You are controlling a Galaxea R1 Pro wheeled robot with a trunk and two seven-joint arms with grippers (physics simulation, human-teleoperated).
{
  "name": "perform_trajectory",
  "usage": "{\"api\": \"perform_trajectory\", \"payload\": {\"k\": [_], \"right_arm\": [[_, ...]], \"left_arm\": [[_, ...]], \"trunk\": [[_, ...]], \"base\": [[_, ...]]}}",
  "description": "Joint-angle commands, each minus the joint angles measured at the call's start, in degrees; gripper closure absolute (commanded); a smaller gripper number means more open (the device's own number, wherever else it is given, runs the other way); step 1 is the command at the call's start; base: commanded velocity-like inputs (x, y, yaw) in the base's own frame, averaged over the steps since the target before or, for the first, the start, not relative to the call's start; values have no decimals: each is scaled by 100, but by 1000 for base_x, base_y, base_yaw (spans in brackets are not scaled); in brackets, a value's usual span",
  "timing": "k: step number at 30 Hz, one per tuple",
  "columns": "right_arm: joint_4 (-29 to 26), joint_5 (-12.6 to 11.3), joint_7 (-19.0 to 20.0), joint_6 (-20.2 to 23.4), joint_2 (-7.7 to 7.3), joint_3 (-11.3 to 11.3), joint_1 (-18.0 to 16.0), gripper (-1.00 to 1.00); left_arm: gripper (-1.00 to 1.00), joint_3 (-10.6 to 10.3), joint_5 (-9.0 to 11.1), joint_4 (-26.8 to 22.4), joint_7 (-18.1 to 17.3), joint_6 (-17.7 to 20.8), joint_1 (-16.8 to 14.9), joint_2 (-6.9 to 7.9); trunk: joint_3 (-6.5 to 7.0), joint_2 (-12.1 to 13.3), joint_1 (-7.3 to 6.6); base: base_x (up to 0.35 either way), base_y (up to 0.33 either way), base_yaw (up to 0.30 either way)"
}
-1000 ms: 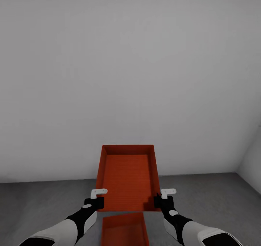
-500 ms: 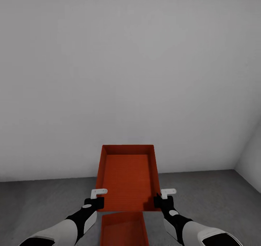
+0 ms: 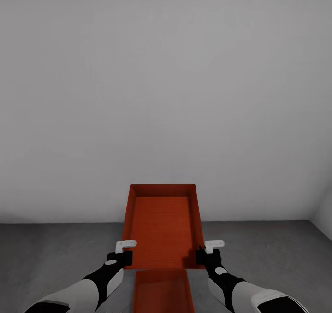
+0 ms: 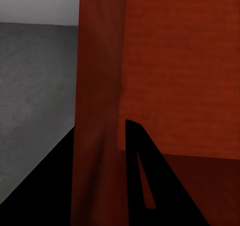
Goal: Move the two storage containers from the living room to the garage. In the garage, place one container on the floor and stack the other container on top of it (either order is fine).
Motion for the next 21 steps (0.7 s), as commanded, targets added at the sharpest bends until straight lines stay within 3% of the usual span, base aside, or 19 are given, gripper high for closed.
{"api": "perform_trajectory", "payload": {"k": [1, 8, 21], "right_arm": [[27, -242, -39, -57, -1, -67, -6, 100], [27, -242, -37, -57, -5, -68, -6, 100], [27, -244, -30, -49, -5, -68, -6, 100]], "left_arm": [[100, 334, 0, -7, 97, -28, -11, 2], [100, 334, 0, -7, 97, -28, -11, 2], [100, 334, 0, -7, 97, -28, -11, 2]], "trunk": [[-12, -11, 3], [-21, -11, 3], [-118, -11, 3]], "base": [[0, 0, 146], [0, 0, 41], [0, 0, 130]]}}
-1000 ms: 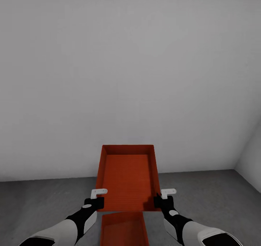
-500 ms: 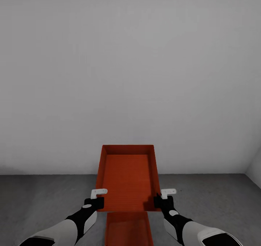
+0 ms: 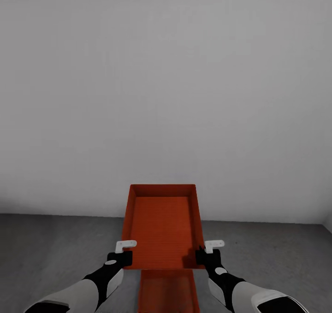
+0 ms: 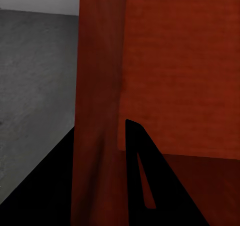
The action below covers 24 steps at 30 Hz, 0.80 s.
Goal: Move the two storage containers from the living room to the garage. In the garage, place one container on the floor and stack the other container on top of it (either order is fine).
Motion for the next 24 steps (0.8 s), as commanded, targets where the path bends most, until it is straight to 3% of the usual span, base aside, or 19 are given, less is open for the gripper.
{"api": "perform_trajectory", "payload": {"k": [1, 10, 24], "right_arm": [[28, -246, -25, -57, -6, -71, -7, 100], [28, -244, -22, -63, -15, -71, -7, 100], [28, -247, -25, -63, -15, -71, -7, 100]], "left_arm": [[100, 336, -7, -10, 95, -28, -12, 2], [100, 336, -7, -10, 95, -28, -12, 2], [100, 336, -7, -10, 95, -28, -12, 2]], "trunk": [[-22, -15, 4], [-81, -15, 4], [-167, -15, 4]], "base": [[0, 0, 127], [0, 0, 101], [0, 0, 5]]}}
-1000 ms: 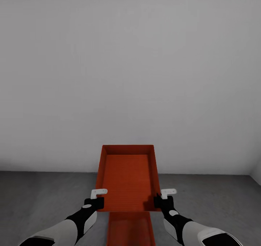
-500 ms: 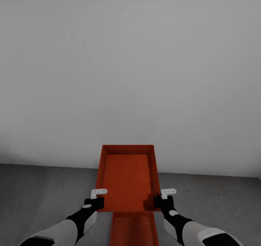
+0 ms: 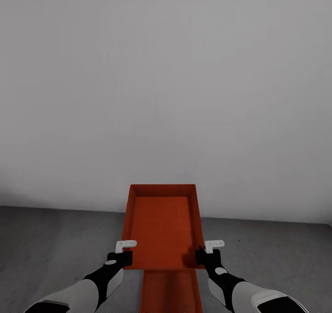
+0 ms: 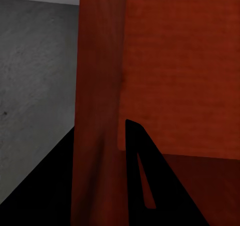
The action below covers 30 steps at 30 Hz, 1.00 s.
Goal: Move the two storage containers from the living room to the garage. In the garage, place one container on the floor and stack the other container on top of it (either order is fine).
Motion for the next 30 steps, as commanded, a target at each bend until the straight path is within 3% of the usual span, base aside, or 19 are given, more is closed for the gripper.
{"api": "perform_trajectory", "payload": {"k": [1, 30], "right_arm": [[26, -235, -23, -54, -16, -75, -7, 100], [26, -240, -23, -47, -15, -75, -7, 100]], "left_arm": [[100, 334, -1, -9, 97, -28, -11, 3], [100, 334, -1, -9, 97, -28, -11, 3]], "trunk": [[-22, -14, 3], [-271, -14, 3]], "base": [[0, 0, 0], [0, 0, -115]]}}
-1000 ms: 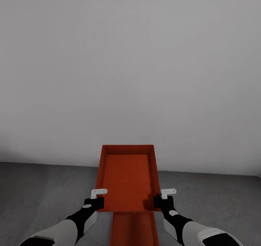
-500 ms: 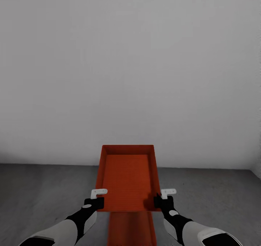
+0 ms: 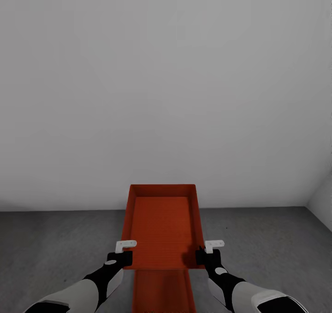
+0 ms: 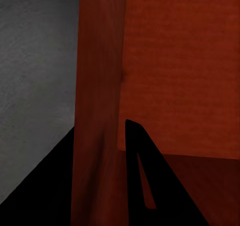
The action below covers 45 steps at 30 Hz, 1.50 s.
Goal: Move the two storage containers from the living room to the garage. In the garage, place one container on the floor and stack the other container on top of it (either order is fine).
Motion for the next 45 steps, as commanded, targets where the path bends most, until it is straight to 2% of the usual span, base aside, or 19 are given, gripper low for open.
{"api": "perform_trajectory", "payload": {"k": [1, 45], "right_arm": [[28, -242, -23, -53, -15, -77, -7, 100], [28, -235, -23, -43, -16, -77, -7, 100]], "left_arm": [[100, 336, -7, -12, 95, -28, -11, 3], [100, 336, -7, -13, 95, -28, -11, 3]], "trunk": [[-21, -14, 3], [-426, -14, 3]], "base": [[0, 0, -80], [0, 0, -10]]}}
